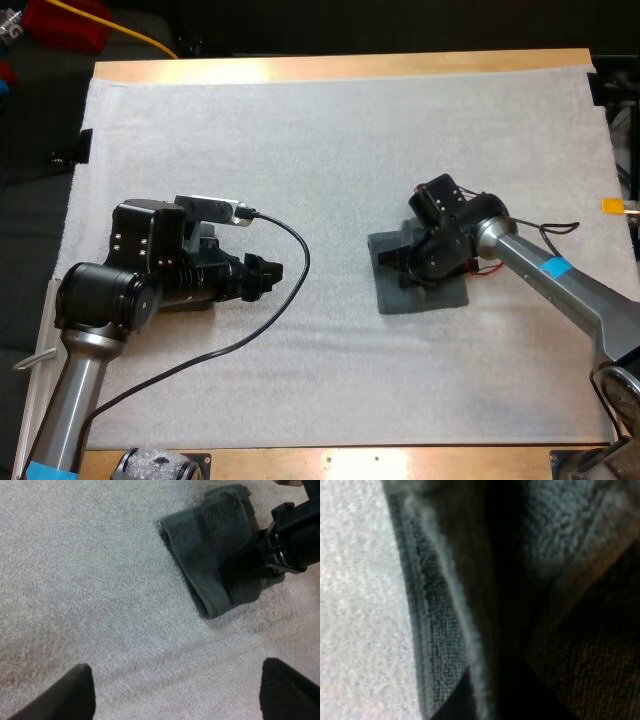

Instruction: Pick towel from pile, fold and stack

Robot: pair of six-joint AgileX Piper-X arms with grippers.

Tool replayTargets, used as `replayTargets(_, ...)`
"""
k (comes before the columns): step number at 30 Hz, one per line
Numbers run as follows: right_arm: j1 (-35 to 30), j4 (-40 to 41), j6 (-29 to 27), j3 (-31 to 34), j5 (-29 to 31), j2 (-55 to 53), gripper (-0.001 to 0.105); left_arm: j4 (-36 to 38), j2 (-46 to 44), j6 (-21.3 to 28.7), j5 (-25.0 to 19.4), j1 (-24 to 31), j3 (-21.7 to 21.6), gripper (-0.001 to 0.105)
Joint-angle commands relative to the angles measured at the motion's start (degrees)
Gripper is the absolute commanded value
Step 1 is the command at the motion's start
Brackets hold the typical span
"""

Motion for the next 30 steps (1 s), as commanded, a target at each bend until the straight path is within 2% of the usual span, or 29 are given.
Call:
replayTargets(1, 0.0, -0.3, 0.2, -0.5, -2.3, -0.2, 0.011, 0.1, -0.2, 0.1, -0.3, -0.3, -0.3, 0.066)
replayTargets(3, 0.0, -0.7, 0.2, -0.5, -3.6, -0.2, 0.022, 0.1, -0.2, 0.1, -0.3, -0.3, -0.3, 0.066)
replayTargets(7, 0.0, -0.8, 0.2, -0.5, -4.5, -0.2, 0.054, 0.1, -0.2, 0.1, -0.3, -0.3, -0.3, 0.066)
replayTargets(10, 0.0, -0.8, 0.2, -0.5, -5.0, -0.2, 0.064, 0.1, -0.2, 0.1, -0.3, -0.3, -0.3, 0.066)
replayTargets(17, 0.1, -1.3, -0.2, -0.5, -10.5, -0.2, 0.065, 0.1, -0.2, 0.1, -0.3, -0.3, -0.3, 0.066)
replayTargets(30, 5.4, -2.8, -0.2, -0.5, -14.7, -0.2, 0.065, 0.1, -0.2, 0.1, -0.3, -0.3, -0.3, 0.066)
